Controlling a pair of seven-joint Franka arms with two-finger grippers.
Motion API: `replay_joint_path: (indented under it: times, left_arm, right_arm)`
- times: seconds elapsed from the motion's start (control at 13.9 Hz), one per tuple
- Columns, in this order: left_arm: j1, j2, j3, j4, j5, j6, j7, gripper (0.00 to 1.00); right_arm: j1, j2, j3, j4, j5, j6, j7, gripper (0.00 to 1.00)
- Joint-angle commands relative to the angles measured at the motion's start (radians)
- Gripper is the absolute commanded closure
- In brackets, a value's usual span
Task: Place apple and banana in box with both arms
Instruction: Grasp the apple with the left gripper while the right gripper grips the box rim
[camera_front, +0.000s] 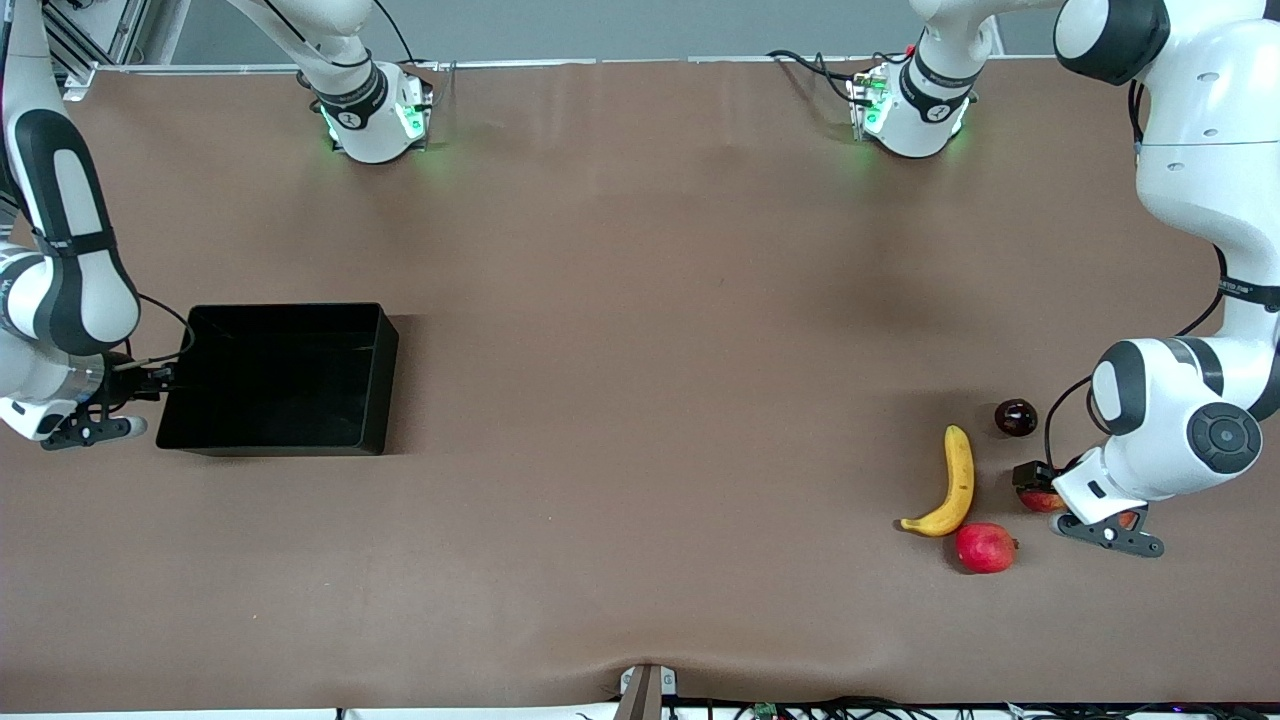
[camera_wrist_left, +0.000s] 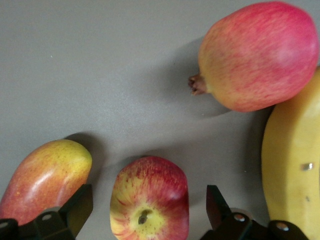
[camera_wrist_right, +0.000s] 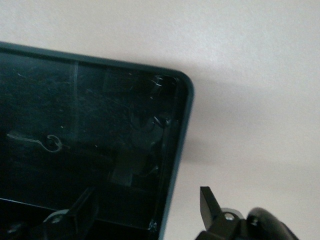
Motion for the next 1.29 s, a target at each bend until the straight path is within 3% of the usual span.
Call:
replay_joint_path:
  times: [0.0, 0.07, 0.14, 0.36, 0.65, 0.94, 1.15, 1.22]
  left_arm:
    - [0.009, 0.007, -0.003, 0.004, 0.019, 0.008, 0.014, 0.06]
    - [0.009, 0.006, -0.003, -0.006, 0.019, 0.008, 0.014, 0.17]
    - [0.011, 0.006, -0.003, -0.007, 0.019, 0.007, 0.014, 0.34]
    - [0.008, -0.006, -0.004, -0.006, 0.019, 0.001, 0.014, 1.0]
    - [0.005, -0.054, -0.014, -0.003, 0.019, -0.036, 0.012, 1.0]
    - [-0.003, -0.15, -0.058, 0.002, 0.015, -0.139, -0.001, 1.0]
    - [-0.003, -0.2, -0.087, 0.003, 0.004, -0.209, -0.026, 1.0]
    - [-0.003, -0.212, -0.103, 0.003, 0.004, -0.232, -0.053, 1.0]
  right_arm:
    - [-0.032, 0.014, 0.014, -0.006, -0.021, -0.005, -0.016, 0.61]
    - [-0.042, 0.022, 0.014, -0.009, -0.021, -0.008, -0.015, 0.84]
    - [-0.043, 0.022, 0.014, -0.009, -0.02, -0.016, -0.013, 1.0]
    - [-0.042, 0.02, 0.016, -0.005, -0.003, -0.07, 0.007, 1.0]
    - [-0.031, 0.017, 0.017, 0.006, -0.003, -0.074, 0.02, 1.0]
    - [0.055, 0.005, 0.026, 0.124, 0.0, -0.325, 0.178, 1.0]
    - [0.144, -0.019, 0.026, 0.147, 0.008, -0.398, 0.305, 1.0]
    - [0.177, -0.024, 0.026, 0.146, 0.05, -0.401, 0.338, 1.0]
